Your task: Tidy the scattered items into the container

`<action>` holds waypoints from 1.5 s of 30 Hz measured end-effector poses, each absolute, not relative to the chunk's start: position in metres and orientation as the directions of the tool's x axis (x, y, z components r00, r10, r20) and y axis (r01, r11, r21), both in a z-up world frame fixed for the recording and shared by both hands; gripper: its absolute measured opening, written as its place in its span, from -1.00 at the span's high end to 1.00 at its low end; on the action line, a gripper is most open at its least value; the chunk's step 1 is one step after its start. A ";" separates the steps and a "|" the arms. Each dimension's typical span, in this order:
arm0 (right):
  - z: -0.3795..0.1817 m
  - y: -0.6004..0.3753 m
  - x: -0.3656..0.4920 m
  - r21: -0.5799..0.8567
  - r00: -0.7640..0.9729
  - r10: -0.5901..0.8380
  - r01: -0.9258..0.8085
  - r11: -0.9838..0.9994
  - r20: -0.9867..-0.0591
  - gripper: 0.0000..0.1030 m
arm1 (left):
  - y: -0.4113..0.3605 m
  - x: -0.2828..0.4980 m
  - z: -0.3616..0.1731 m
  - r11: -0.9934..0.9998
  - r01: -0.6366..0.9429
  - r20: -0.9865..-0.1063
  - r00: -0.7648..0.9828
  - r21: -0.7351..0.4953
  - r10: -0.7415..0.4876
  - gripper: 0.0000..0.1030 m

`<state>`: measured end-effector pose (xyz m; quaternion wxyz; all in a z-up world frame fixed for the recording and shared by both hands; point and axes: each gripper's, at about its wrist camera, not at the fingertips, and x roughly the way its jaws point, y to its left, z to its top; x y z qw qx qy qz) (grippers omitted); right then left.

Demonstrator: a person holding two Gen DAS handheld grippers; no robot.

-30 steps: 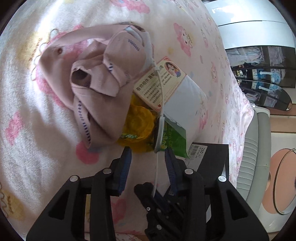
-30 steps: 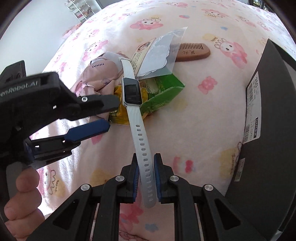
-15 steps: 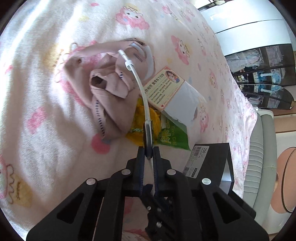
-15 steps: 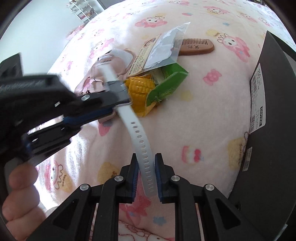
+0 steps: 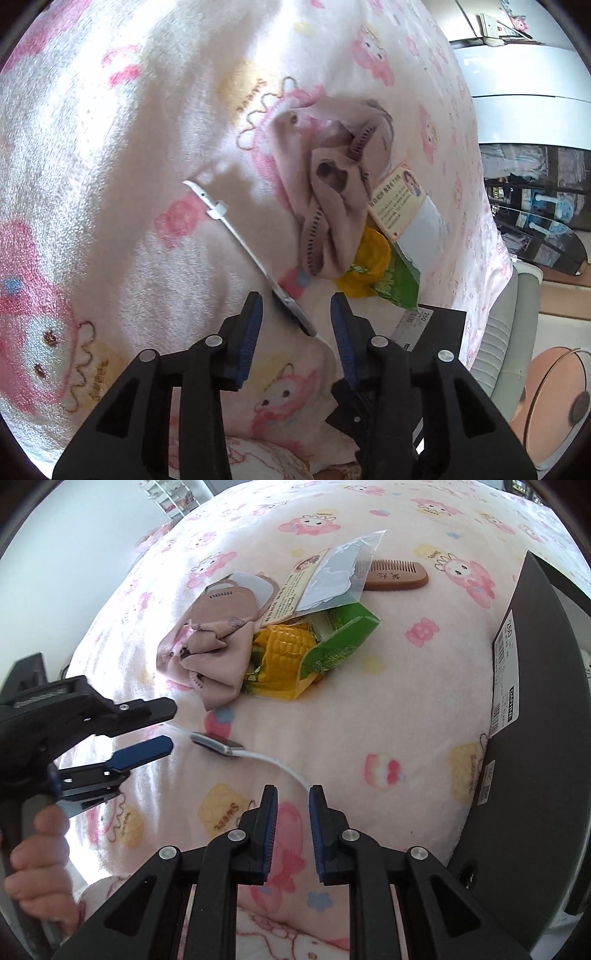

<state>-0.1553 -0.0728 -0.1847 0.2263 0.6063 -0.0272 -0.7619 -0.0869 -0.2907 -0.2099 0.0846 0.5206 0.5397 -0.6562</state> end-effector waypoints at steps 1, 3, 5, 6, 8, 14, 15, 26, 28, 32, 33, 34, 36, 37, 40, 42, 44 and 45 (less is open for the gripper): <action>-0.182 -0.071 -0.155 0.341 -0.150 -0.401 0.312 -0.886 -0.904 0.72 | -0.292 -0.085 -0.216 -0.379 0.687 -0.769 -0.440 -0.621 0.463 0.24; -0.183 -0.066 -0.155 0.404 -0.116 -0.452 0.296 -0.865 -0.884 0.72 | -0.296 -0.085 -0.226 -0.333 0.704 -0.755 -0.444 -0.627 0.482 0.24; -0.181 -0.061 -0.157 0.454 -0.076 -0.491 0.282 -0.846 -0.868 0.71 | -0.300 -0.089 -0.229 -0.336 0.713 -0.767 -0.443 -0.616 0.465 0.24; -0.182 -0.061 -0.157 0.473 -0.060 -0.507 0.279 -0.836 -0.860 0.71 | -0.301 -0.093 -0.231 -0.345 0.717 -0.777 -0.440 -0.606 0.450 0.25; -0.184 -0.060 -0.154 0.497 -0.040 -0.527 0.275 -0.823 -0.849 0.71 | -0.303 -0.097 -0.237 -0.350 0.744 -0.804 -0.415 -0.569 0.426 0.38; -0.207 -0.060 -0.166 0.550 0.030 -0.555 0.186 -0.814 -0.831 0.68 | -0.313 -0.079 -0.253 -0.289 0.790 -0.800 -0.378 -0.541 0.466 0.75; -0.212 -0.062 -0.171 0.561 0.034 -0.563 0.159 -0.813 -0.826 0.63 | -0.315 -0.076 -0.254 -0.289 0.788 -0.797 -0.377 -0.544 0.471 0.75; -0.245 -0.081 -0.195 0.533 0.004 -0.534 0.059 -0.844 -0.846 0.32 | -0.309 -0.075 -0.257 -0.300 0.789 -0.805 -0.372 -0.537 0.463 0.74; -0.240 -0.074 -0.193 0.566 -0.008 -0.566 0.027 -0.824 -0.824 0.32 | -0.309 -0.074 -0.258 -0.296 0.788 -0.802 -0.375 -0.540 0.465 0.74; -0.231 -0.067 -0.192 0.584 -0.053 -0.583 -0.001 -0.812 -0.811 0.29 | -0.306 -0.073 -0.260 -0.296 0.788 -0.802 -0.375 -0.540 0.465 0.74; -0.232 -0.070 -0.194 0.576 -0.060 -0.575 0.007 -0.818 -0.816 0.29 | -0.306 -0.073 -0.260 -0.297 0.788 -0.803 -0.375 -0.539 0.464 0.74; -0.234 -0.072 -0.197 0.562 -0.063 -0.562 0.009 -0.827 -0.825 0.29 | -0.305 -0.073 -0.260 -0.299 0.787 -0.804 -0.375 -0.539 0.462 0.74; -0.244 -0.079 -0.204 0.554 -0.048 -0.554 0.008 -0.832 -0.831 0.29 | -0.304 -0.072 -0.259 -0.309 0.782 -0.805 -0.375 -0.541 0.459 0.75; -0.247 -0.078 -0.204 0.557 -0.029 -0.558 0.026 -0.830 -0.830 0.41 | -0.302 -0.072 -0.258 -0.317 0.776 -0.803 -0.376 -0.545 0.462 0.76; -0.235 -0.081 -0.199 0.580 -0.038 -0.586 0.108 -0.807 -0.809 0.76 | -0.297 -0.071 -0.249 -0.354 0.743 -0.797 -0.391 -0.568 0.459 0.85; -0.223 -0.085 -0.192 0.545 -0.065 -0.561 0.169 -0.821 -0.825 0.81 | -0.292 -0.070 -0.238 -0.385 0.722 -0.803 -0.408 -0.575 0.434 0.91; -0.209 -0.089 -0.185 0.510 -0.091 -0.539 0.224 -0.830 -0.837 0.85 | -0.285 -0.067 -0.224 -0.421 0.694 -0.806 -0.431 -0.584 0.407 0.93; -0.202 -0.091 -0.181 0.493 -0.108 -0.530 0.250 -0.834 -0.841 0.86 | -0.281 -0.063 -0.216 -0.435 0.674 -0.799 -0.449 -0.597 0.401 0.93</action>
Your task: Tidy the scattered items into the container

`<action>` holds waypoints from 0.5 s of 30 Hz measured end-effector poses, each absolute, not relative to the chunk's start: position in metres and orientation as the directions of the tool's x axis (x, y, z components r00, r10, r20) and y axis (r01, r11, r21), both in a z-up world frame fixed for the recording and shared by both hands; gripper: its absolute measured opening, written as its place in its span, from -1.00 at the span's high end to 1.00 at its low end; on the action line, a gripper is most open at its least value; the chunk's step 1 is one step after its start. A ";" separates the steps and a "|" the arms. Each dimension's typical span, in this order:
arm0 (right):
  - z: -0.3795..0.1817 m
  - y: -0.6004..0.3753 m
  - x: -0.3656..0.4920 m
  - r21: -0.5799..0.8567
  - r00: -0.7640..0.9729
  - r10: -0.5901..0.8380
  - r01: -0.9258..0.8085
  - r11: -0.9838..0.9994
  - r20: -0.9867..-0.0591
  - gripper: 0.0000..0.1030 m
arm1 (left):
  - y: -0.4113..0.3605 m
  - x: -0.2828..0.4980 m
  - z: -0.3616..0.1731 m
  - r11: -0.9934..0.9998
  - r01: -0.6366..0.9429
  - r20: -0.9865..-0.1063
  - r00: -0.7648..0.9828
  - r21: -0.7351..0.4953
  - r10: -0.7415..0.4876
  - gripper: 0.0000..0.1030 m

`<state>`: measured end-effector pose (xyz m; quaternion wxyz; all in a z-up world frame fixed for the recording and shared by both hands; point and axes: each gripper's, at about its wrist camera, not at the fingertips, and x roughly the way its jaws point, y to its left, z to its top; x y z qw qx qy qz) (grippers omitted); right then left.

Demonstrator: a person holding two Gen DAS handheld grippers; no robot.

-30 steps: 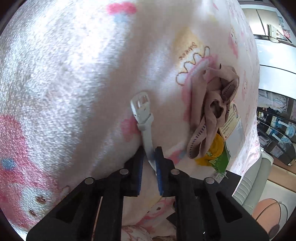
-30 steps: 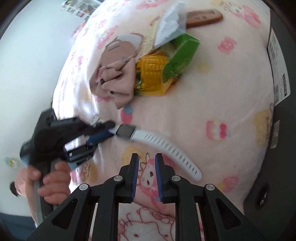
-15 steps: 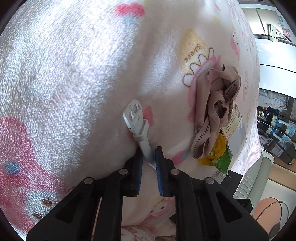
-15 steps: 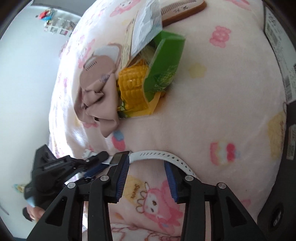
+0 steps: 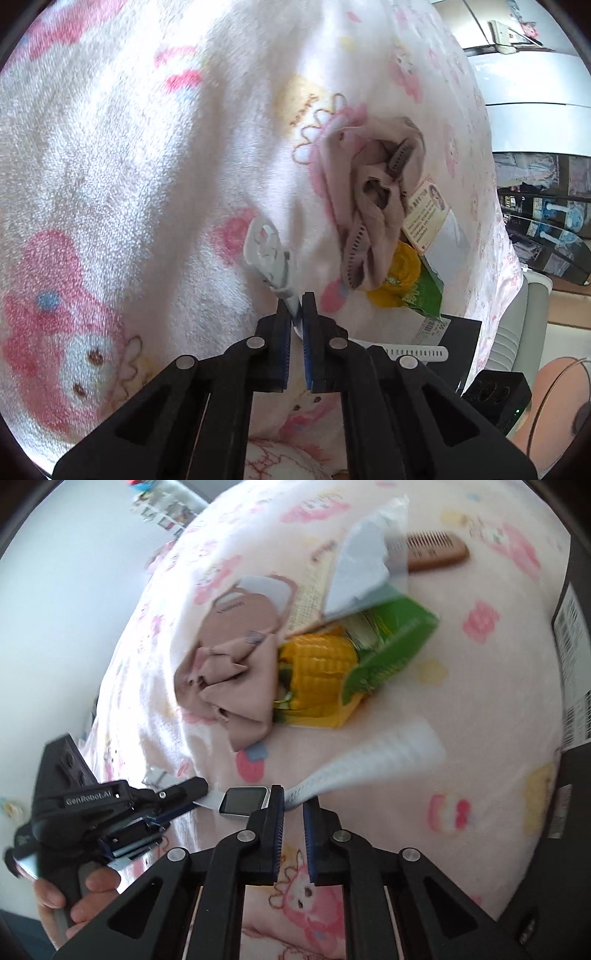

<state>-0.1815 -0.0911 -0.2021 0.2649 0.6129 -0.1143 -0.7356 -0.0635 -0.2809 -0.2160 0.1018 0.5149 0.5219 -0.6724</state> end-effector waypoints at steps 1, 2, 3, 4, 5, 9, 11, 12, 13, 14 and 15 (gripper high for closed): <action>-0.195 -0.091 -0.178 0.483 -0.118 -0.527 0.269 -0.833 -0.842 0.86 | -0.276 -0.058 -0.207 -0.453 0.650 -0.791 -0.468 -0.610 0.394 0.93; -0.187 -0.090 -0.174 0.483 -0.123 -0.531 0.285 -0.828 -0.838 0.86 | -0.270 -0.052 -0.199 -0.473 0.630 -0.788 -0.484 -0.616 0.380 0.93; -0.180 -0.088 -0.171 0.486 -0.128 -0.537 0.294 -0.823 -0.834 0.86 | -0.265 -0.045 -0.191 -0.485 0.608 -0.778 -0.507 -0.628 0.372 0.93; -0.173 -0.084 -0.168 0.494 -0.133 -0.548 0.300 -0.816 -0.826 0.86 | -0.260 -0.039 -0.184 -0.494 0.585 -0.765 -0.526 -0.643 0.373 0.93; -0.167 -0.079 -0.164 0.498 -0.140 -0.555 0.303 -0.812 -0.820 0.86 | -0.268 -0.038 -0.178 -0.499 0.569 -0.755 -0.539 -0.654 0.374 0.93; -0.135 -0.053 -0.144 0.512 -0.195 -0.583 0.315 -0.799 -0.789 0.86 | -0.260 -0.043 -0.150 -0.550 0.493 -0.727 -0.577 -0.674 0.372 0.93; -0.116 -0.027 -0.137 0.518 -0.230 -0.592 0.312 -0.796 -0.772 0.86 | -0.244 -0.040 -0.131 -0.589 0.439 -0.712 -0.590 -0.679 0.380 0.93; -0.108 -0.009 -0.131 0.520 -0.248 -0.595 0.306 -0.797 -0.765 0.86 | -0.228 -0.048 -0.126 -0.602 0.413 -0.704 -0.594 -0.683 0.390 0.93; -0.099 0.002 -0.128 0.526 -0.265 -0.598 0.298 -0.797 -0.756 0.86 | -0.212 -0.055 -0.119 -0.616 0.382 -0.693 -0.597 -0.689 0.405 0.93; -0.092 0.012 -0.125 0.528 -0.284 -0.598 0.289 -0.798 -0.749 0.86 | -0.202 -0.058 -0.110 -0.624 0.348 -0.678 -0.602 -0.699 0.423 0.93; -0.086 0.024 -0.123 0.524 -0.308 -0.592 0.277 -0.805 -0.745 0.86 | -0.191 -0.062 -0.102 -0.632 0.312 -0.661 -0.606 -0.710 0.443 0.93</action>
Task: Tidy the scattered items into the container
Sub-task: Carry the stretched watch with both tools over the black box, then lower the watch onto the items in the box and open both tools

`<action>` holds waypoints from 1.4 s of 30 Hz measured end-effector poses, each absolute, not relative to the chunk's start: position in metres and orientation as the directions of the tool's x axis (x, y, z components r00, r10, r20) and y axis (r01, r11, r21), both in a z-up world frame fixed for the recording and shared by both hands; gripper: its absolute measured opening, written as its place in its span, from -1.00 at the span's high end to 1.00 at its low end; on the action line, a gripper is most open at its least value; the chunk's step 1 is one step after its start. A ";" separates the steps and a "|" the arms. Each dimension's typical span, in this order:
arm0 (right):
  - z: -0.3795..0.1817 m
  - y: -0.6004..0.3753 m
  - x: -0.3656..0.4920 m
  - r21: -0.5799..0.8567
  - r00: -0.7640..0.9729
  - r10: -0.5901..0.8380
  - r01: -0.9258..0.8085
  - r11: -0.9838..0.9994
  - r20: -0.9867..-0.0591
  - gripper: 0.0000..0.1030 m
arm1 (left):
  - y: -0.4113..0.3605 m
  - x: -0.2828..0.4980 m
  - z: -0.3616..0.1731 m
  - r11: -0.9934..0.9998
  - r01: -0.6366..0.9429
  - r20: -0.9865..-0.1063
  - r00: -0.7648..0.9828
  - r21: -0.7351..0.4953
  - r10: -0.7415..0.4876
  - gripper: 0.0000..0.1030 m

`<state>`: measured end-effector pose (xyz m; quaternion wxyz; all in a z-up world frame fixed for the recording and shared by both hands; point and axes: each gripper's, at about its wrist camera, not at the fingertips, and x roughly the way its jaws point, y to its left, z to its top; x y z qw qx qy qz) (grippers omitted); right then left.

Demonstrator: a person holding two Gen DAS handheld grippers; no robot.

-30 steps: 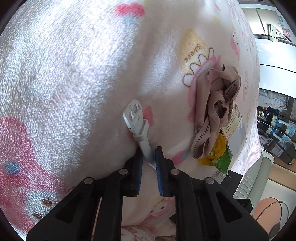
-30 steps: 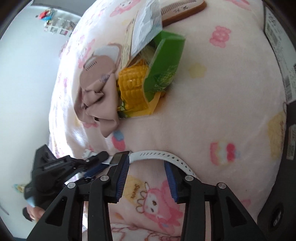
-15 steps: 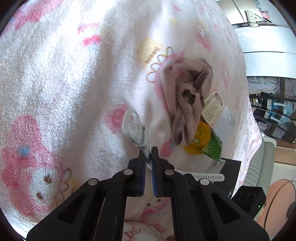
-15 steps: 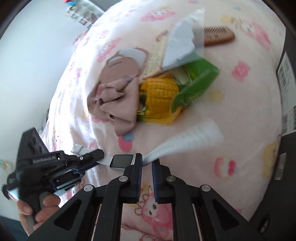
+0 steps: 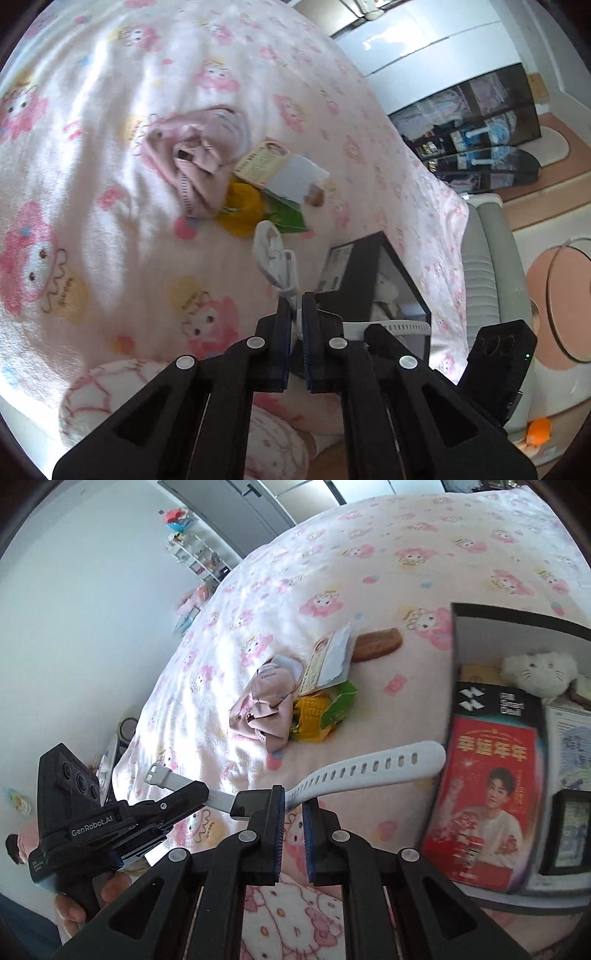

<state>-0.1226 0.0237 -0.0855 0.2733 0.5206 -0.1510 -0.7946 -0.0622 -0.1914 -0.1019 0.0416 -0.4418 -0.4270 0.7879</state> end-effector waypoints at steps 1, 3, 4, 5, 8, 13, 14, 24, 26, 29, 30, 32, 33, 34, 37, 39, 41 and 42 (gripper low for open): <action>-0.080 0.034 -0.121 0.516 -0.333 -0.581 0.268 -0.814 -0.743 0.86 | -0.178 -0.068 -0.094 -0.646 0.274 -0.649 -0.607 -0.713 0.458 0.93; -0.069 0.060 -0.118 0.501 -0.386 -0.560 0.250 -0.829 -0.734 0.86 | -0.152 -0.076 -0.074 -0.689 0.211 -0.647 -0.604 -0.694 0.467 0.93; -0.065 0.073 -0.118 0.498 -0.406 -0.553 0.240 -0.833 -0.728 0.86 | -0.138 -0.081 -0.067 -0.707 0.185 -0.648 -0.599 -0.683 0.470 0.93; -0.063 0.085 -0.119 0.499 -0.427 -0.545 0.226 -0.837 -0.722 0.86 | -0.124 -0.087 -0.063 -0.717 0.164 -0.649 -0.592 -0.677 0.478 0.93; -0.063 0.124 -0.126 0.474 -0.484 -0.486 0.157 -0.866 -0.727 0.85 | -0.083 -0.113 -0.061 -0.731 0.122 -0.659 -0.549 -0.671 0.514 0.93; -0.066 0.177 -0.155 0.377 -0.570 -0.349 0.074 -0.923 -0.743 0.85 | -0.020 -0.163 -0.076 -0.757 0.075 -0.699 -0.452 -0.649 0.554 0.93; -0.068 0.188 -0.162 0.359 -0.576 -0.321 0.051 -0.932 -0.752 0.85 | -0.010 -0.173 -0.081 -0.763 0.071 -0.708 -0.437 -0.642 0.555 0.93; -0.106 0.235 -0.215 0.295 -0.542 -0.223 -0.049 -0.954 -0.810 0.85 | 0.047 -0.232 -0.139 -0.801 0.108 -0.780 -0.338 -0.588 0.527 0.93; -0.113 0.238 -0.216 0.271 -0.528 -0.197 -0.065 -0.960 -0.826 0.85 | 0.050 -0.235 -0.147 -0.803 0.121 -0.788 -0.323 -0.583 0.524 0.93; -0.125 0.242 -0.220 0.258 -0.492 -0.179 -0.096 -0.961 -0.852 0.85 | 0.053 -0.234 -0.154 -0.834 0.124 -0.821 -0.302 -0.537 0.484 0.92; -0.129 0.244 -0.221 0.253 -0.477 -0.174 -0.106 -0.962 -0.862 0.85 | 0.052 -0.233 -0.156 -0.839 0.126 -0.827 -0.297 -0.529 0.477 0.92; -0.132 0.246 -0.220 0.238 -0.462 -0.155 -0.127 -0.963 -0.873 0.82 | 0.049 -0.230 -0.158 -0.839 0.138 -0.833 -0.283 -0.526 0.475 0.70; -0.130 0.248 -0.219 0.232 -0.468 -0.145 -0.134 -0.963 -0.872 0.80 | 0.047 -0.228 -0.159 -0.832 0.143 -0.829 -0.279 -0.536 0.486 0.59; -0.127 0.249 -0.217 0.227 -0.476 -0.136 -0.139 -0.964 -0.869 0.72 | 0.043 -0.226 -0.158 -0.818 0.147 -0.816 -0.282 -0.556 0.504 0.35; -0.116 0.253 -0.213 0.244 -0.487 -0.145 -0.147 -0.958 -0.861 0.33 | 0.034 -0.216 -0.149 -0.794 0.133 -0.786 -0.311 -0.593 0.535 0.21; -0.108 0.255 -0.208 0.257 -0.509 -0.154 -0.139 -0.956 -0.847 0.15 | 0.030 -0.208 -0.140 -0.804 0.127 -0.790 -0.326 -0.581 0.520 0.21; -0.101 0.256 -0.202 0.234 -0.521 -0.129 -0.140 -0.962 -0.844 0.15 | 0.032 -0.200 -0.132 -0.830 0.102 -0.805 -0.334 -0.548 0.491 0.24; -0.098 0.256 -0.199 0.220 -0.528 -0.118 -0.134 -0.966 -0.841 0.15 | 0.035 -0.197 -0.129 -0.849 0.082 -0.818 -0.329 -0.523 0.472 0.25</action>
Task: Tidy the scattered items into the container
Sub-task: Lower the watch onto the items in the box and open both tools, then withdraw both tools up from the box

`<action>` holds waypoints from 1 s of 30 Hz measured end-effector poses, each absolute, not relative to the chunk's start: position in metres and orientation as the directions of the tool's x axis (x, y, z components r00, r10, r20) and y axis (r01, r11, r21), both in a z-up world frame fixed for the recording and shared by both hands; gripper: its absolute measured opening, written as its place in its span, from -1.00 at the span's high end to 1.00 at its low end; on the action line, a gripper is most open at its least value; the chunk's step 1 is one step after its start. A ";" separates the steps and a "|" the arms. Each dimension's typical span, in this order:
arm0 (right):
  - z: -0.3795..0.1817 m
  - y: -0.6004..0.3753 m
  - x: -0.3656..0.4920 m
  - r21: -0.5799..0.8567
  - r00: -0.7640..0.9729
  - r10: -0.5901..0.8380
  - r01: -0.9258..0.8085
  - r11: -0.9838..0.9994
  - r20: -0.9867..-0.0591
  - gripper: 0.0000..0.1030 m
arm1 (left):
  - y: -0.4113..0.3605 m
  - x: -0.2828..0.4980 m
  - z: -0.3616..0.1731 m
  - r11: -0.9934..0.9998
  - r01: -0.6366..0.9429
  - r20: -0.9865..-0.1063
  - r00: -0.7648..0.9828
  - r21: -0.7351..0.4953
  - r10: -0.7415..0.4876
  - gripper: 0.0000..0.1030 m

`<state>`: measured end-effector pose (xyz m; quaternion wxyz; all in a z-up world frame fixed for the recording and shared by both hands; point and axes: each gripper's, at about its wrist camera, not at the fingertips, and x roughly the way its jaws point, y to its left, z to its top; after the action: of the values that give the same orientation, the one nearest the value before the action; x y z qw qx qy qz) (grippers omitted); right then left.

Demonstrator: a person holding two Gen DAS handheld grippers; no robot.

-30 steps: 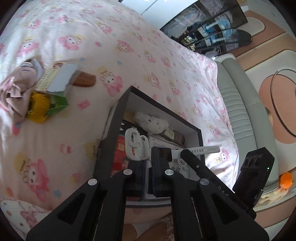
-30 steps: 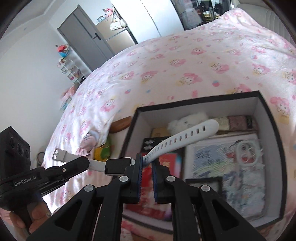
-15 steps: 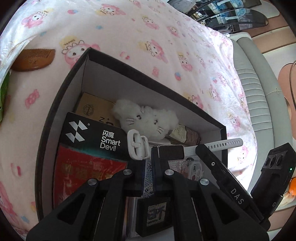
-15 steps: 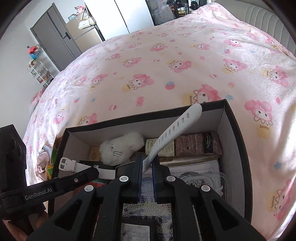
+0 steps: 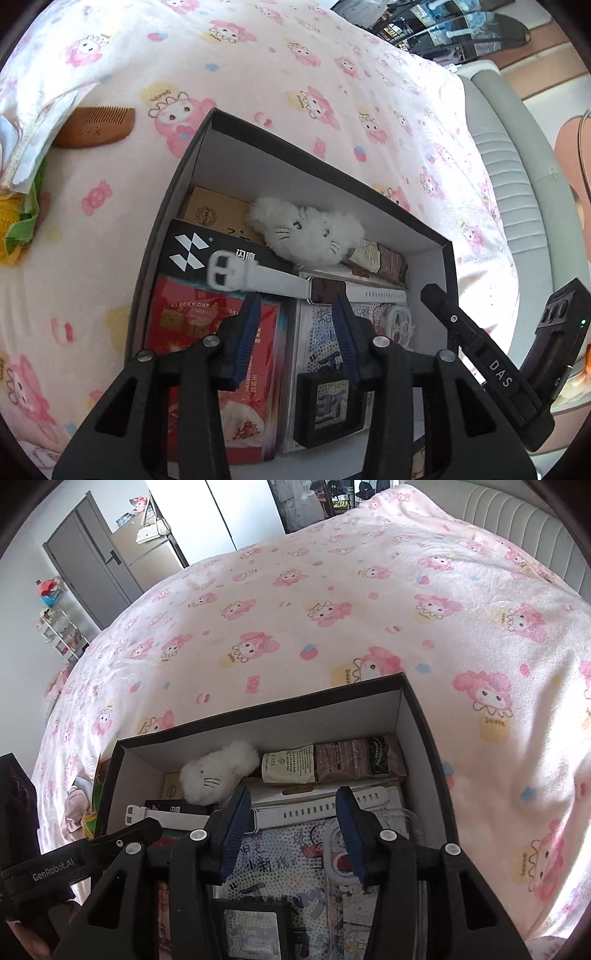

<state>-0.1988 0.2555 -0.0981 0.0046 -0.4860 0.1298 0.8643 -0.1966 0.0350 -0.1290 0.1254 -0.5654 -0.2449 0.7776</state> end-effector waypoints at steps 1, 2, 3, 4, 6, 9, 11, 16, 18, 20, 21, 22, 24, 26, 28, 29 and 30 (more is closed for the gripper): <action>-0.095 0.255 -0.195 0.198 -0.535 -0.103 -0.123 -0.973 -0.839 0.15 | 0.039 -0.194 -0.127 -0.867 0.061 -0.831 -0.323 -0.495 0.452 0.26; -0.092 0.253 -0.190 0.136 -0.538 -0.052 -0.117 -0.984 -0.841 0.15 | 0.044 -0.190 -0.125 -0.880 0.042 -0.840 -0.320 -0.474 0.437 0.36; -0.090 0.252 -0.187 0.059 -0.542 0.016 -0.121 -0.991 -0.840 0.15 | 0.048 -0.187 -0.125 -0.888 0.025 -0.847 -0.313 -0.459 0.429 0.43; -0.089 0.253 -0.185 0.013 -0.545 0.059 -0.126 -0.992 -0.836 0.15 | 0.049 -0.188 -0.125 -0.893 0.014 -0.853 -0.303 -0.449 0.424 0.48; -0.088 0.261 -0.185 0.027 -0.546 0.049 -0.130 -0.991 -0.836 0.15 | 0.052 -0.188 -0.128 -0.899 0.006 -0.861 -0.290 -0.438 0.417 0.48; -0.089 0.270 -0.186 0.153 -0.541 -0.067 -0.114 -0.982 -0.839 0.15 | 0.059 -0.193 -0.134 -0.901 0.016 -0.870 -0.270 -0.433 0.413 0.48; -0.094 0.268 -0.188 0.224 -0.524 -0.147 -0.086 -0.971 -0.839 0.15 | 0.064 -0.198 -0.139 -0.903 0.017 -0.875 -0.258 -0.428 0.410 0.48; -0.109 0.251 -0.192 0.247 -0.457 -0.205 -0.033 -0.968 -0.866 0.15 | 0.074 -0.210 -0.153 -0.913 0.020 -0.894 -0.210 -0.408 0.395 0.48; -0.114 0.246 -0.194 0.229 -0.436 -0.194 -0.030 -0.973 -0.879 0.15 | 0.077 -0.215 -0.153 -0.914 0.013 -0.894 -0.213 -0.405 0.394 0.48; -0.121 0.245 -0.198 0.211 -0.413 -0.176 -0.041 -0.977 -0.894 0.15 | 0.078 -0.221 -0.153 -0.914 0.013 -0.894 -0.211 -0.406 0.395 0.48; -0.125 0.245 -0.199 0.201 -0.402 -0.163 -0.053 -0.978 -0.901 0.15 | 0.078 -0.223 -0.154 -0.914 0.014 -0.895 -0.210 -0.406 0.394 0.48; -0.128 0.246 -0.201 0.194 -0.392 -0.155 -0.060 -0.979 -0.907 0.15 | 0.079 -0.225 -0.154 -0.913 0.013 -0.894 -0.211 -0.407 0.396 0.48; -0.135 0.247 -0.206 0.179 -0.373 -0.140 -0.071 -0.981 -0.917 0.15 | 0.079 -0.227 -0.155 -0.913 0.013 -0.894 -0.210 -0.408 0.397 0.48; -0.137 0.246 -0.212 0.166 -0.363 -0.128 -0.076 -0.983 -0.923 0.15 | 0.080 -0.230 -0.155 -0.909 0.013 -0.890 -0.210 -0.417 0.405 0.48; -0.137 0.244 -0.217 0.164 -0.360 -0.131 -0.064 -0.984 -0.924 0.15 | 0.079 -0.231 -0.154 -0.901 0.019 -0.883 -0.209 -0.433 0.420 0.48; -0.138 0.244 -0.220 0.170 -0.359 -0.137 -0.063 -0.983 -0.923 0.15 | 0.079 -0.229 -0.152 -0.896 0.016 -0.876 -0.215 -0.445 0.431 0.48; -0.139 0.245 -0.220 0.177 -0.359 -0.140 -0.071 -0.982 -0.923 0.15 | 0.076 -0.227 -0.148 -0.891 0.013 -0.869 -0.223 -0.455 0.441 0.48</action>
<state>-0.2201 0.2453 -0.1388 -0.0211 -0.5657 0.0935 0.8190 -0.2269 0.0759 -0.1484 0.1409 -0.6072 -0.1868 0.7594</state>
